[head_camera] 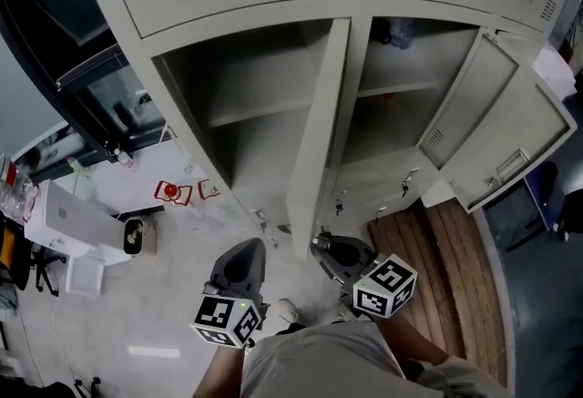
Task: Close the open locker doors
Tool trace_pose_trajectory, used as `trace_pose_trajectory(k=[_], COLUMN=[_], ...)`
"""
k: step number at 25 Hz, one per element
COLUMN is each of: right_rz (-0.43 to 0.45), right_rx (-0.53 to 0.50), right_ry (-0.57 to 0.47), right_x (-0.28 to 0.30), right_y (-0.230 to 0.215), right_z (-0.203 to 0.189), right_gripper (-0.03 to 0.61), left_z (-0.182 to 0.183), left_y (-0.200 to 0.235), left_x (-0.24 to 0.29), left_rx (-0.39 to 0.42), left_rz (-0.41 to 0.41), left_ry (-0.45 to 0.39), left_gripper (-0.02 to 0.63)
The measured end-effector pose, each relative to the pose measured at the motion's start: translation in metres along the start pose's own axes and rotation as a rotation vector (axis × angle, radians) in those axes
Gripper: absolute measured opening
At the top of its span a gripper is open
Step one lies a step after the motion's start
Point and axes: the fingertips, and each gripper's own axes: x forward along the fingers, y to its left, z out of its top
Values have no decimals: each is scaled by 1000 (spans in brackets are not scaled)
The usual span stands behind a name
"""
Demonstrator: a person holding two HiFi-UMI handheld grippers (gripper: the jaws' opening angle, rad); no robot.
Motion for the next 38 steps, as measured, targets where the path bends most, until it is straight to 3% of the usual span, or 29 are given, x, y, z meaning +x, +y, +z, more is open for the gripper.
trace_pose_trajectory(k=[17,38], right_rz=[-21,15], right_rx=[-2,-16], right_ry=[-25,-6], right_x=[57,125], right_y=[22,24], right_z=[3,12], right_gripper=[26,25], left_z=[1,8], left_y=[59,119], left_x=[-26,-33], left_rx=[1,1], left_rz=[-6,39], left_ry=[0,-2], left_gripper=[15,15])
